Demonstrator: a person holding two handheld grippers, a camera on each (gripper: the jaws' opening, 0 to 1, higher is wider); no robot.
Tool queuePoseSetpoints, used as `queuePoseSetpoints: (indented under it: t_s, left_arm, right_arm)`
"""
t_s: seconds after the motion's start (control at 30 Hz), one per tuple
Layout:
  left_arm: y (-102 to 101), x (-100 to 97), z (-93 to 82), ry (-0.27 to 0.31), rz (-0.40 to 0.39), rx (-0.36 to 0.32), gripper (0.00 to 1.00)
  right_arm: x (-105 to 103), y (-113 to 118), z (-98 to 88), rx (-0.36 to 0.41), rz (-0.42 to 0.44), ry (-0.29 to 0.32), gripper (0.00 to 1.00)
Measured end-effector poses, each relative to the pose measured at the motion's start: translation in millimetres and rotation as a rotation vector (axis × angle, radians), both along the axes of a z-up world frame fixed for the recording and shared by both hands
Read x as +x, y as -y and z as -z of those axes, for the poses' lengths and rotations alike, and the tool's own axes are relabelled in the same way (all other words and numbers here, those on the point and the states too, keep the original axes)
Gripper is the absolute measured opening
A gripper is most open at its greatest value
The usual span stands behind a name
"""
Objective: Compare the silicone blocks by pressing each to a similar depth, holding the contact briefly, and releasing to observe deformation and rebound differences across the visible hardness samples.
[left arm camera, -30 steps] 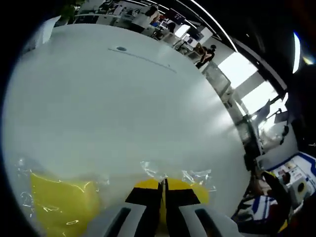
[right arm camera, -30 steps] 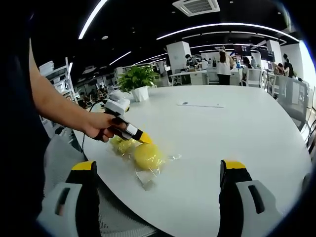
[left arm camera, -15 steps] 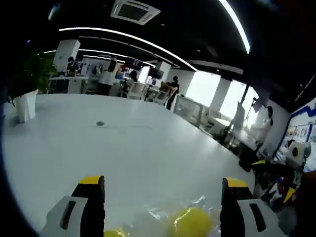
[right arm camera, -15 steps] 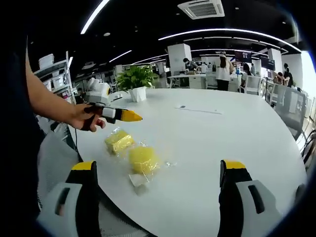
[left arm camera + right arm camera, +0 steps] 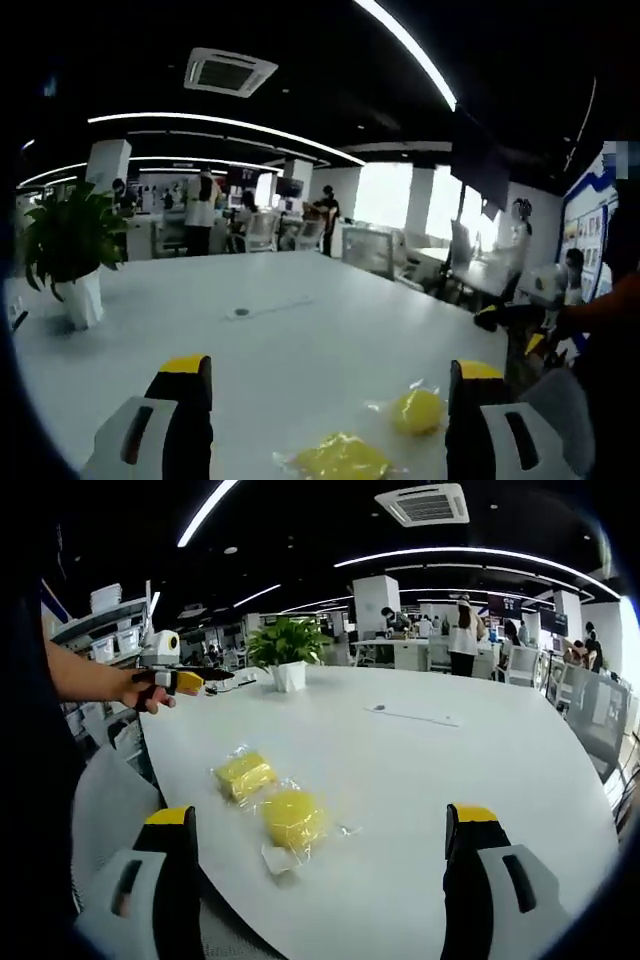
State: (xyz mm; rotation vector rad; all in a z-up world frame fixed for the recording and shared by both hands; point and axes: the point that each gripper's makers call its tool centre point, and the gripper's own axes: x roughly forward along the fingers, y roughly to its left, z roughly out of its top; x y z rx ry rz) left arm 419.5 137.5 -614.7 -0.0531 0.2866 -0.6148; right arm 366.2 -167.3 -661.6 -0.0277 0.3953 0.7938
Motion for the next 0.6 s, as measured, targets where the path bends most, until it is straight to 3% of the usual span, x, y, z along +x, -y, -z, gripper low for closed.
queuePoseSetpoints:
  t_s: [0.1, 0.17, 0.23, 0.4, 0.6]
  left_arm:
    - [-20.9, -18.9, 10.2, 0.006, -0.022, 0.058, 1.0]
    - [-29.9, -26.9, 18.0, -0.001, -0.034, 0.048, 1.0]
    - [-40.1, -35.6, 28.6, -0.045, -0.065, 0.021, 1.0]
    - [-63.9, -59.1, 48.0, -0.068, -0.088, 0.053, 1.0]
    - [-83.8, -69.8, 45.5, -0.05, -0.12, 0.037, 1.0]
  right_arm:
    - [-2.7, 0.9, -2.2, -0.008, -0.02, 0.011, 0.97]
    - [-3.1, 5.0, 2.0, -0.023, -0.018, -0.004, 0.97]
    - [-2.8, 9.0, 3.8, -0.035, -0.013, -0.01, 0.97]
    - [-3.5, 13.0, 3.3, -0.027, 0.01, 0.009, 0.97]
    - [-12.5, 19.0, 14.4, -0.03, 0.046, -0.02, 0.97]
